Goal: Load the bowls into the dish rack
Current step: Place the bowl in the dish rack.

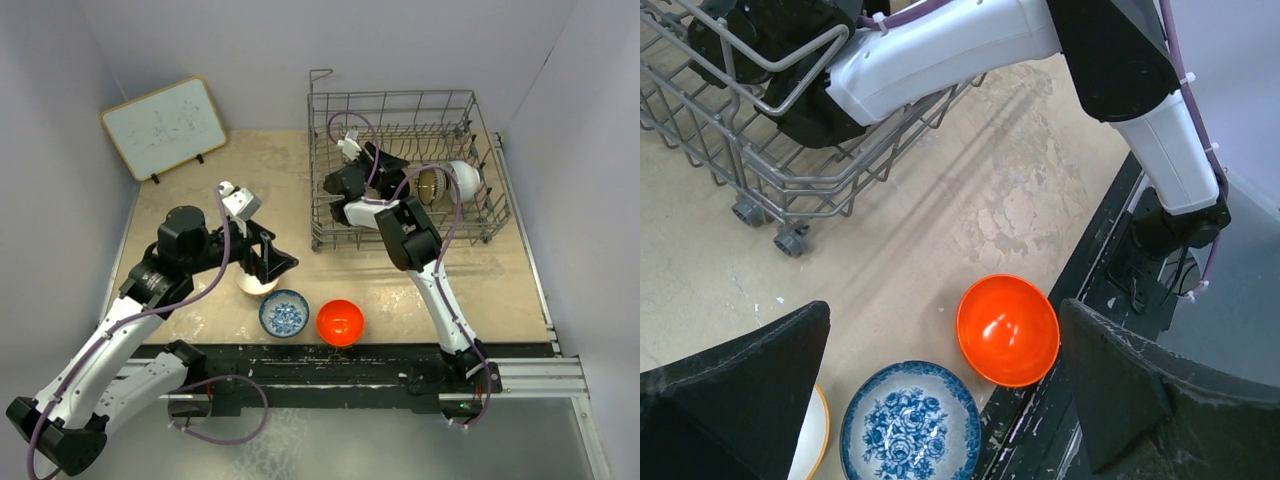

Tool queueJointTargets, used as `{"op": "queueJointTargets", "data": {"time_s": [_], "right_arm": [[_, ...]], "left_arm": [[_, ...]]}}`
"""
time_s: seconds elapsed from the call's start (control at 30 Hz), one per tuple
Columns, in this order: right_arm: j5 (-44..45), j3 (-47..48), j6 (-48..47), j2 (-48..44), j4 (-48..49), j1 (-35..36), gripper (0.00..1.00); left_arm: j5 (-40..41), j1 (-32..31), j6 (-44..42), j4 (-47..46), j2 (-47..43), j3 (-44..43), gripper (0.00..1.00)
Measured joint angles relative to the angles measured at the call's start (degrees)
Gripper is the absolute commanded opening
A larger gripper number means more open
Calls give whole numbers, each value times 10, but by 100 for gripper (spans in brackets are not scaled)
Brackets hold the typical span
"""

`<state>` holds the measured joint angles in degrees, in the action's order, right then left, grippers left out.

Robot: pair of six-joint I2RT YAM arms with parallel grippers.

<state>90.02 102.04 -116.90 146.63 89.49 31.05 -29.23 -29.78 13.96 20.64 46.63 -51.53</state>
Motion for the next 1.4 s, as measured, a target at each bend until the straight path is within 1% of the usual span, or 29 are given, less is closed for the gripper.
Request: {"op": "queueJointTargets", "data": {"time_s": [0.03, 0.1, 0.13, 0.17, 0.23, 0.43, 0.63, 0.93, 1.13, 1.4], "right_arm": [[0, 4, 0, 0, 0, 0, 62], [0, 12, 0, 0, 5, 0, 84], [-1, 19, 0, 0, 9, -1, 91], [0, 25, 0, -3, 9, -2, 95], [0, 30, 0, -9, 9, -3, 98], [0, 26, 0, -29, 4, -4, 100], [0, -17, 0, -119, 3, -5, 100], [-1, -42, 0, -229, 4, -22, 100], [-1, -64, 0, -325, 4, -5, 100], [-1, -68, 0, -439, 7, 57, 100]], "left_arm": [[0, 1, 0, 0, 1, 0, 99], [0, 4, 0, 0, 3, 0, 99], [0, 5, 0, 0, 4, 0, 99], [0, 6, 0, 0, 5, 0, 99], [0, 10, 0, 0, 7, 0, 99], [-5, 24, 0, -1, 18, 0, 99], [-9, 50, 0, -2, 30, 0, 99], [-26, 82, 0, -5, 46, 0, 99], [-39, 87, 0, -7, 51, 1, 99], [-43, 87, 0, -14, 58, 3, 99]]}}
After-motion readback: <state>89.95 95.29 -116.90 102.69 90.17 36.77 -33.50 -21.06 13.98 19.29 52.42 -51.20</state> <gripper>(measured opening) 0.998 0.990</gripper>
